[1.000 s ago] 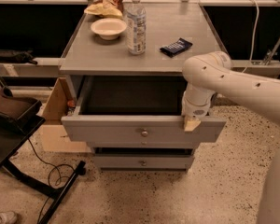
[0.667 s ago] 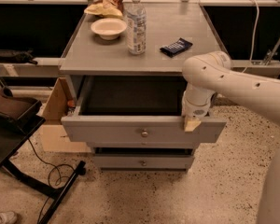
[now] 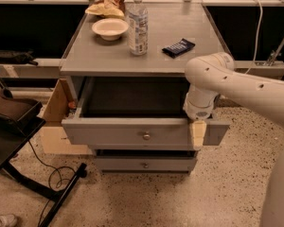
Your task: Open top drawer
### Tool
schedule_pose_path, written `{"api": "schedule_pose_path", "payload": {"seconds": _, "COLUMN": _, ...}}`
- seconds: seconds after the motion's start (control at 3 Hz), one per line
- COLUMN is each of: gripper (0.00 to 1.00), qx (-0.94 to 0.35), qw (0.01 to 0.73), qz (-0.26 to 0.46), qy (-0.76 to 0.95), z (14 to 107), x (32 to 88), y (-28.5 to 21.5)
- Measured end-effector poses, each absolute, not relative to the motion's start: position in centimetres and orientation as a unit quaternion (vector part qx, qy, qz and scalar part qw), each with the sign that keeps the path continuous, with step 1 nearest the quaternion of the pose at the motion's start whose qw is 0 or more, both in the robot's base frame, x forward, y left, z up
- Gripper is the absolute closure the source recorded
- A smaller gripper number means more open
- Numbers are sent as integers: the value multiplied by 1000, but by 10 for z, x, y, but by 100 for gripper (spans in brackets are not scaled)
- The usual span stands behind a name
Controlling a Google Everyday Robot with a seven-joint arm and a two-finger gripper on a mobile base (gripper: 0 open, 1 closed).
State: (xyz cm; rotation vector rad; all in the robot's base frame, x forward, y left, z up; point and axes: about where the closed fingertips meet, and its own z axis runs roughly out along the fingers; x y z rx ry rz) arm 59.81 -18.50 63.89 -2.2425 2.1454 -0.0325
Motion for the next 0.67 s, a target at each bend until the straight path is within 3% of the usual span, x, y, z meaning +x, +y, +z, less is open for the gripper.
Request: {"api": "schedule_pose_path", "payload": {"seconds": 0.67, "gripper": 0, "qx": -726, "qw": 15, "qz": 0, "qy": 687, "z": 629, "x": 586, "y": -184}}
